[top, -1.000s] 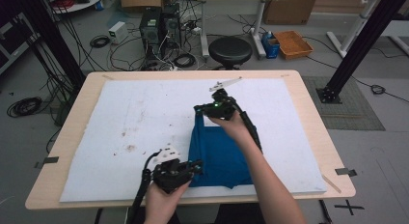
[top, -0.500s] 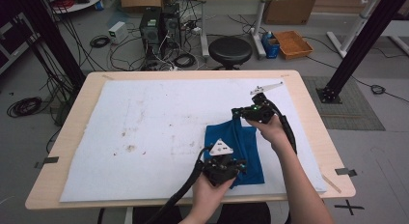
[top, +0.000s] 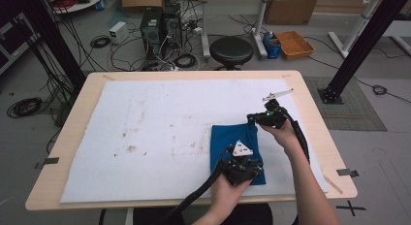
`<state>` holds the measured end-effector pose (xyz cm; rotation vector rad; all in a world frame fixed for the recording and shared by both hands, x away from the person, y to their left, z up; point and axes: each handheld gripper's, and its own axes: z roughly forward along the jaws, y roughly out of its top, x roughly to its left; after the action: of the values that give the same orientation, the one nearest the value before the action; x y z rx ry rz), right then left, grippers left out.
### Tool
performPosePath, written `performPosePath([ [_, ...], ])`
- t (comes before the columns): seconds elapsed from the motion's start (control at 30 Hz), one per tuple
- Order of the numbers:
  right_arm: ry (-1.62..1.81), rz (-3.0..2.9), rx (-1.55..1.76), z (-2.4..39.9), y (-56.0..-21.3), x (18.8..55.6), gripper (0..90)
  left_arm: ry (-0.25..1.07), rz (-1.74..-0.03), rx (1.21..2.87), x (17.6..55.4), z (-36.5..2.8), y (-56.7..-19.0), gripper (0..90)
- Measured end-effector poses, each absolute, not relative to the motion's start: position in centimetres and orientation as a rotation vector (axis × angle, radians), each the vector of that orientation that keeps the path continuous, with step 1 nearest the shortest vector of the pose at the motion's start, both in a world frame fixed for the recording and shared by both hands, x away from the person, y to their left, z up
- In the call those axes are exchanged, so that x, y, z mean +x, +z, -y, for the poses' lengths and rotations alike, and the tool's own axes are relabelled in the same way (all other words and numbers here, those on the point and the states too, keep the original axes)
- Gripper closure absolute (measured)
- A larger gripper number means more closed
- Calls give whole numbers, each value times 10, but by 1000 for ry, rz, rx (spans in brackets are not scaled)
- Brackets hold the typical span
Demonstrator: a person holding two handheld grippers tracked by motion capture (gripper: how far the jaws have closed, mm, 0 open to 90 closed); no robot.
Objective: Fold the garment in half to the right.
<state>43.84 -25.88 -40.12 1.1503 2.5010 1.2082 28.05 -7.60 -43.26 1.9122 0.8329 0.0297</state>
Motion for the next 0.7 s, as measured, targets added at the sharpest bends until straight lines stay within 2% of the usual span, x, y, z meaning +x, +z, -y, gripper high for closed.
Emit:
performPosePath([
  [0.13,1171,-2457,1145,256,-397,434,743,49,-815,1903,279,68,-428,552],
  [0.3,1079,-2369,1176,251,-389,419,625,96,-820,1897,278,46,-422,526],
  [0.33,1069,-2340,1181,248,-388,414,629,100,-824,1894,278,40,-421,526],
  [0.43,1064,-2277,1203,241,-393,402,689,118,-838,1892,279,21,-419,526],
  [0.57,962,-2278,1237,239,-409,400,900,142,-872,1878,280,-3,-417,526],
  [0.7,1003,-2214,1326,251,-415,397,900,174,-893,1862,281,-25,-413,526],
])
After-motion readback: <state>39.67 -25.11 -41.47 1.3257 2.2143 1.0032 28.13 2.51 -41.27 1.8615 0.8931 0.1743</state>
